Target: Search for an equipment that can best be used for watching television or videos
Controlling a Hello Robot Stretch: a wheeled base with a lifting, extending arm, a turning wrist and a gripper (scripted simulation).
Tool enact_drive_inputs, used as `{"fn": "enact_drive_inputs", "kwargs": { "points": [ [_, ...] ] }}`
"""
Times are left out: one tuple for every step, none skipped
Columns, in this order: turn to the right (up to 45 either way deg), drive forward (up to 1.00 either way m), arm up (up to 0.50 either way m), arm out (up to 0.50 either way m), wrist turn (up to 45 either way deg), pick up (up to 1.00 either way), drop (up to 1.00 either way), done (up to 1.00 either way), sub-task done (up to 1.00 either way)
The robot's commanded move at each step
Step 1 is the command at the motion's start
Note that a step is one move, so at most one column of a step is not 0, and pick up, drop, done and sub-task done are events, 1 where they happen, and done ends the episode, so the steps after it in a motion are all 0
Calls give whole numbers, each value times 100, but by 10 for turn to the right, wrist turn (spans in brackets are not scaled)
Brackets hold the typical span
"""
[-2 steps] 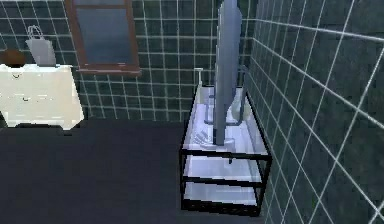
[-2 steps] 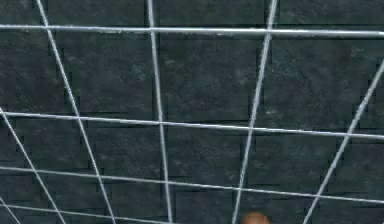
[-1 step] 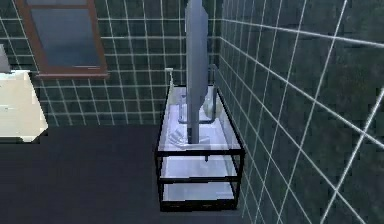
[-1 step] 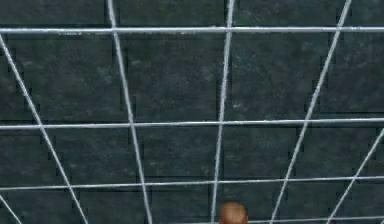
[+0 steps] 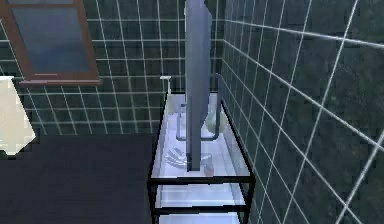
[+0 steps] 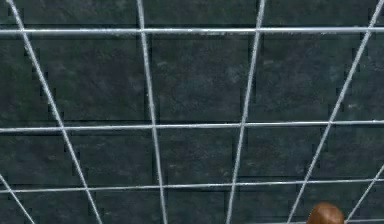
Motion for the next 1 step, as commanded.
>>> {"fn": "enact_drive_inputs", "kwargs": {
  "points": [
    [0,0,0,0,0,0,0,100,0]
  ]
}}
